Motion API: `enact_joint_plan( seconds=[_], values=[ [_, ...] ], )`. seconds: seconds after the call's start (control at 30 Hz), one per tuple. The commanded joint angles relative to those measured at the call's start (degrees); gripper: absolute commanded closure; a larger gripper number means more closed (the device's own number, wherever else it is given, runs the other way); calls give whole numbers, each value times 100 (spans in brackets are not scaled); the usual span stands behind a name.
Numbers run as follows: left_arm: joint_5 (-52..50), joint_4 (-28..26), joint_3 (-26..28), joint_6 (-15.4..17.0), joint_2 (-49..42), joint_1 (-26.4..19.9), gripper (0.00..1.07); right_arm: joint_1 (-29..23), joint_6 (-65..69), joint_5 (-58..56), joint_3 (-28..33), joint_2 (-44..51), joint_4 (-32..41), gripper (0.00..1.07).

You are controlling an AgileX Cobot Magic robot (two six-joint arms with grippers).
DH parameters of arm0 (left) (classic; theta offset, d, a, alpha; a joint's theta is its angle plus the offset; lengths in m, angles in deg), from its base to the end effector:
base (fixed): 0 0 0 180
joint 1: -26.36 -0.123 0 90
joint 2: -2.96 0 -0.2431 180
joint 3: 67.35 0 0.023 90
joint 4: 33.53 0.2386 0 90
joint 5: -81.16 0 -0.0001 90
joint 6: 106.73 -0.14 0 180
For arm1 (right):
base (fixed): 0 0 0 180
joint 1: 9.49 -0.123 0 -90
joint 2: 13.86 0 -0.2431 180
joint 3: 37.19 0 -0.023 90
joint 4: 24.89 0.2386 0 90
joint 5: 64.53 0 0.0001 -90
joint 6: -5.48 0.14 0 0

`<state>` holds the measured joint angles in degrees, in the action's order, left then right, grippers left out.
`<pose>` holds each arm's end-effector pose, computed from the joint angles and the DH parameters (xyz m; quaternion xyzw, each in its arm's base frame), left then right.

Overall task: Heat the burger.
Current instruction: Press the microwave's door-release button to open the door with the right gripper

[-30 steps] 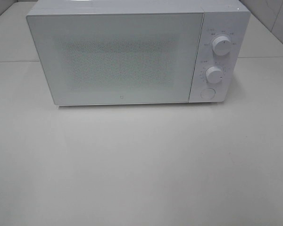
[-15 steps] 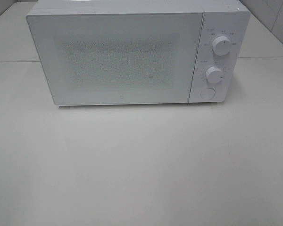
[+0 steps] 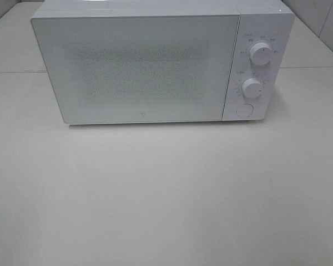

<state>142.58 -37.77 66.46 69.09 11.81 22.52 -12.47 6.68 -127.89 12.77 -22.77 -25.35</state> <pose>0.0677 -0.0046 0.2538 0.0046 0.8496 -0.0001 0.5274 0.0705 0.0027 0.2289 -0.0134 0.8755 0.0136 0.4829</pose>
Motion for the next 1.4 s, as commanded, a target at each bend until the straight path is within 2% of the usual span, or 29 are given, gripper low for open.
enact_joint_plan(
  seconds=[0.03,0.07,0.2,1.4],
  values=[
    [-11,11,-11,29,-34,-11,6,264,6,17,6,189,-46,32],
    [-11,11,-11,29,-34,-11,6,458,6,17,6,189,-46,32],
    [-11,11,-11,29,-34,-11,6,670,6,17,6,189,-40,32],
    [-11,11,-11,29,-34,-11,6,670,23,92,-46,178,92,32]
  ],
)
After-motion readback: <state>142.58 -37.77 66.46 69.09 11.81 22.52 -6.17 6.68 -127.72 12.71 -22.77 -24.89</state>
